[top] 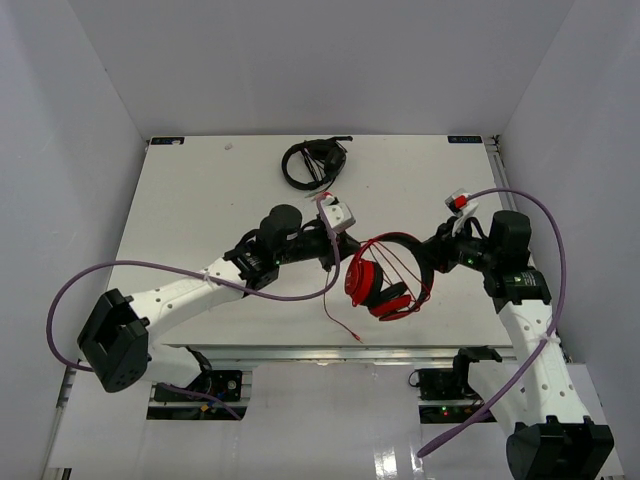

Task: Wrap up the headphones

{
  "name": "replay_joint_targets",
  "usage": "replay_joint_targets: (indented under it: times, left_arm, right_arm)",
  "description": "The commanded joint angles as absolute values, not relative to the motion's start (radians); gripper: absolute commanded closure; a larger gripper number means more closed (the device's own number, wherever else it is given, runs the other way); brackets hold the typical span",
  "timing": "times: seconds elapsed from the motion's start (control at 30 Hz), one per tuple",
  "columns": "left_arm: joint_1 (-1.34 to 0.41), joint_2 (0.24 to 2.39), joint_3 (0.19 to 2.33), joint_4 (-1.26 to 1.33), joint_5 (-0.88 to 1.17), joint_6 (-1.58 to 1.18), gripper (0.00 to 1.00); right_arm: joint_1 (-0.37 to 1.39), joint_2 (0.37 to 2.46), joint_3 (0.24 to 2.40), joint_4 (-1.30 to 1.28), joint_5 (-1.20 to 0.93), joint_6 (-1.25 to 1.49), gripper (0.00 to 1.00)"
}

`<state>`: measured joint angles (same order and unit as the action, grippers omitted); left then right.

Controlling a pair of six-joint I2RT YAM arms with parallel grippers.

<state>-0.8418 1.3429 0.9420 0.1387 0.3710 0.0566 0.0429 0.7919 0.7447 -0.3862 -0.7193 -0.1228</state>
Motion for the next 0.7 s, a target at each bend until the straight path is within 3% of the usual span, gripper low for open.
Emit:
replay_joint_targets:
  times: [0.0,0.3,0.4,0.57,0.67]
  left_arm:
    - [-0.805,1.324,0.834,0.305,0.414,-0.042,0.77]
    - [-0.804,1.364,0.619,0.762,0.470,-0.274,0.57]
    - [-0.804,1.390,0.580,0.853,0.462,-0.312,0.46]
    - [-0.805,1.357,0.511,0.915,0.422,-0.314,0.43]
    - [-0.804,1.308,0.471,0.891,0.400,-0.289,0.35]
  right_arm:
    - [0.012,0.806,0.856,-0.306,-0.932,0.077,0.92]
    - [-0.034,0.815,0.906,-0.270,-0.989,0.209,0.92]
    - [-0.038,0.809,0.930,-0.285,-0.957,0.207,0.92]
    - [-0.040,0.799,0.948,-0.318,-0.923,0.199,0.92]
    - [-0.041,0.795,0.945,-0.321,-0.910,0.204,0.92]
